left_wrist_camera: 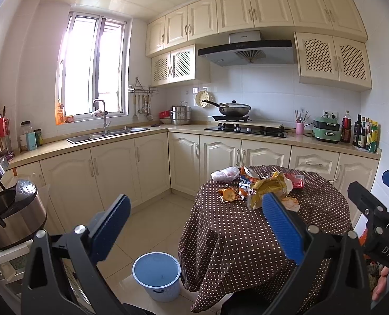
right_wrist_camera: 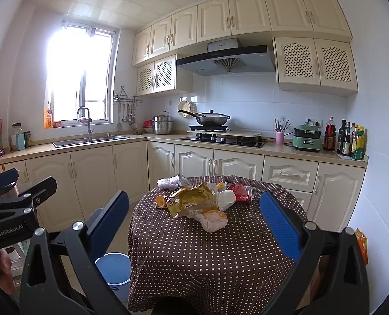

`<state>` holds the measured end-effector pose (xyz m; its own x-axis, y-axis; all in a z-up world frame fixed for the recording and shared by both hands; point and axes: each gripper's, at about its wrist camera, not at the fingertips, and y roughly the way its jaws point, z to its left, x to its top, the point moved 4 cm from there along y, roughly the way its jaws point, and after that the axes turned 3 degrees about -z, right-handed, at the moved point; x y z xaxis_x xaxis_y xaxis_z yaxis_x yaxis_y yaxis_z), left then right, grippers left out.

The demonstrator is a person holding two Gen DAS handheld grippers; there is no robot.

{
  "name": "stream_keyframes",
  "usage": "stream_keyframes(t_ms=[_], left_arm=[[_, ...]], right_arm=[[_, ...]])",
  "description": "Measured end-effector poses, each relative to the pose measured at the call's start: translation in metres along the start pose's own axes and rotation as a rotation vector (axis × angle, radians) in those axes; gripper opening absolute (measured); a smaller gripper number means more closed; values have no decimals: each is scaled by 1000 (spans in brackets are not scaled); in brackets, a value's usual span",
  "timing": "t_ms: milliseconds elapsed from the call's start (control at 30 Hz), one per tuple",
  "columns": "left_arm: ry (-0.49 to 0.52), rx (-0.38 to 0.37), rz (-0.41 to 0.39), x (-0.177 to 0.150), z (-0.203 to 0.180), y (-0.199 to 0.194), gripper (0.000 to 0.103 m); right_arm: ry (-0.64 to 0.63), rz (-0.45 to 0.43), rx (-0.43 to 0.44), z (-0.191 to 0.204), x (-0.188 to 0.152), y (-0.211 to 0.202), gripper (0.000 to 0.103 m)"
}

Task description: Collect trash

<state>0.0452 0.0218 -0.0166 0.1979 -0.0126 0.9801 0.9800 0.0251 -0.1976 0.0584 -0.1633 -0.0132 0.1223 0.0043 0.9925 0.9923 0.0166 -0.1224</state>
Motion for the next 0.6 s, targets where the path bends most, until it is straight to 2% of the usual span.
stream_keyframes(t_ms=[600], left_arm=[[-7,-11,6,-1,1,3,98]], right_arm=[[5,0,1,0,-3,0,96]])
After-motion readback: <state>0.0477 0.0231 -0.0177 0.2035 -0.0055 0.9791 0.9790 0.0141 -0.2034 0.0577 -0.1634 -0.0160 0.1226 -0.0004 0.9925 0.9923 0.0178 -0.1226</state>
